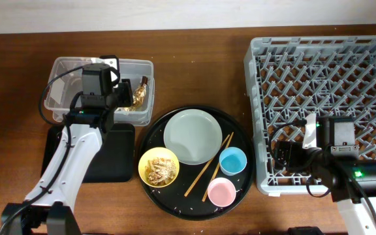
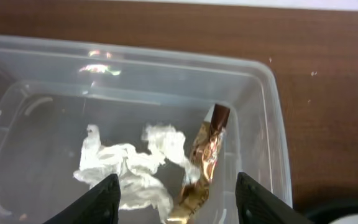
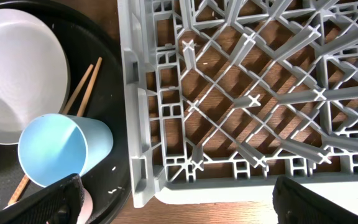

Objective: Sort waste into correct bins and load items into the dishwasher rack

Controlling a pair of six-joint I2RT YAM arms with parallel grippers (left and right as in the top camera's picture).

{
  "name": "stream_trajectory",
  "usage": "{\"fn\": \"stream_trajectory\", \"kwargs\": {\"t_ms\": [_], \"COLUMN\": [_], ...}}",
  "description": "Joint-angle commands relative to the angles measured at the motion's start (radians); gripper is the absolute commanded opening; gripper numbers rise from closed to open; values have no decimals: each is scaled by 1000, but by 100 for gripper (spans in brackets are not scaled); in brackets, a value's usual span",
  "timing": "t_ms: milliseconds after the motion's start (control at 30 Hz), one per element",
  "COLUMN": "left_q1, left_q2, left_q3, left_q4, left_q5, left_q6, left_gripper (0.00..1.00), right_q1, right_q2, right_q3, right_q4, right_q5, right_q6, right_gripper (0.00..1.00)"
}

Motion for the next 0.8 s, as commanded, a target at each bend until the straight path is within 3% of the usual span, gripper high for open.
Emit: {"fn": "stream_trajectory", "kwargs": {"t_ms": [0,100,333,500,700,767], "left_q1": [-16,-85,-318,-477,-557,-578], "left_q2": [-74,-88,-87,-80,-25,18], "left_q3": [22,21,7,-85,-151,-151], "left_q4": [-105,-285,-519,-512,-473,-465], "left_q5": [162,269,268,136,140,140], "left_q6": [1,-13,-158,-356,-385,-385], "left_gripper": [59,61,64,64,63,54], "right_q1": [5,5,5,5,5,5], "right_q2": [-1,-1,-1,-1,-1,-1], "right_q3": [18,19,18,18,18,19], "right_q4": [0,0,0,-3,-3,-3], "right_q5": [-6,-6,-6,-6,-6,-6], "right_q6": [1,1,1,1,1,1], "right_gripper": [98,98,98,98,98,98]}}
